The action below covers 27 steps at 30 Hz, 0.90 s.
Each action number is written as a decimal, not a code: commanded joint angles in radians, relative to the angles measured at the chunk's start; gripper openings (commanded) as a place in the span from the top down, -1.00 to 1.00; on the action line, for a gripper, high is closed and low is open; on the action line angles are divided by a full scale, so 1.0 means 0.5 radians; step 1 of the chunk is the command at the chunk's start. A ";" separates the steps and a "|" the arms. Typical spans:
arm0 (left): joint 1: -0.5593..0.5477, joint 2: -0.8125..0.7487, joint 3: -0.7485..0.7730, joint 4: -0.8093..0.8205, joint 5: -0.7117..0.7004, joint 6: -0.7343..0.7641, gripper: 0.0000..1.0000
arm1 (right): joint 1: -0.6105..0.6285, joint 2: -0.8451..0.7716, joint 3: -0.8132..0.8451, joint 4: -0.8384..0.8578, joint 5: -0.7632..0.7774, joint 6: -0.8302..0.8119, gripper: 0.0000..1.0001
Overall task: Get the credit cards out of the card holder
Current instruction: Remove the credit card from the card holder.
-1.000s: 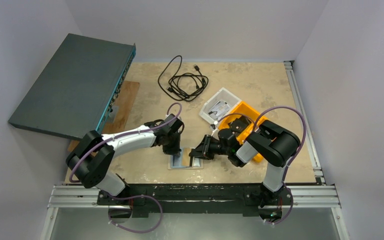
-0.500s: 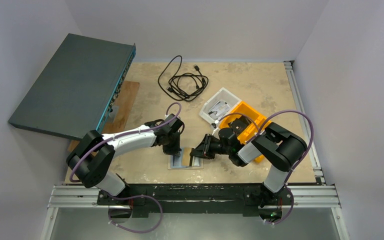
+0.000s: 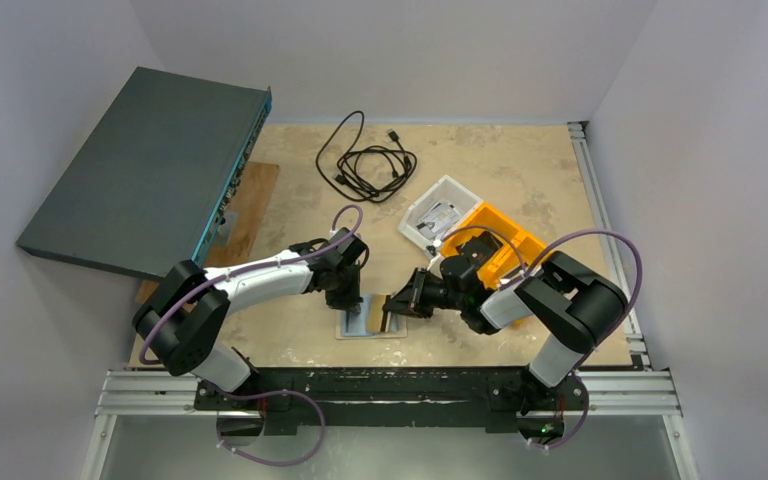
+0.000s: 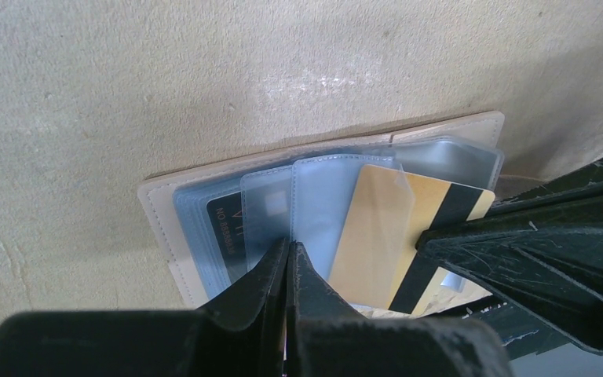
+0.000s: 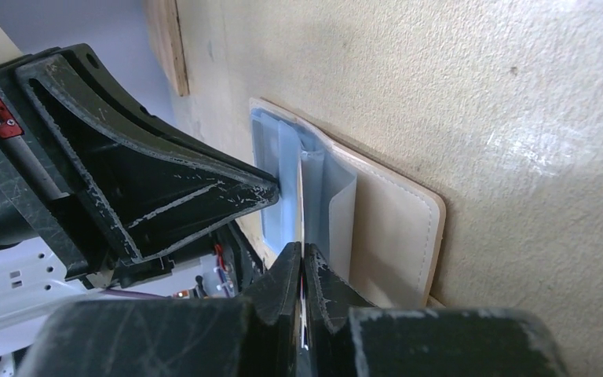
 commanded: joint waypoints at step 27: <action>-0.004 -0.179 0.257 -0.271 -0.193 0.168 1.00 | -0.050 -0.992 0.345 -1.380 0.327 -0.426 1.00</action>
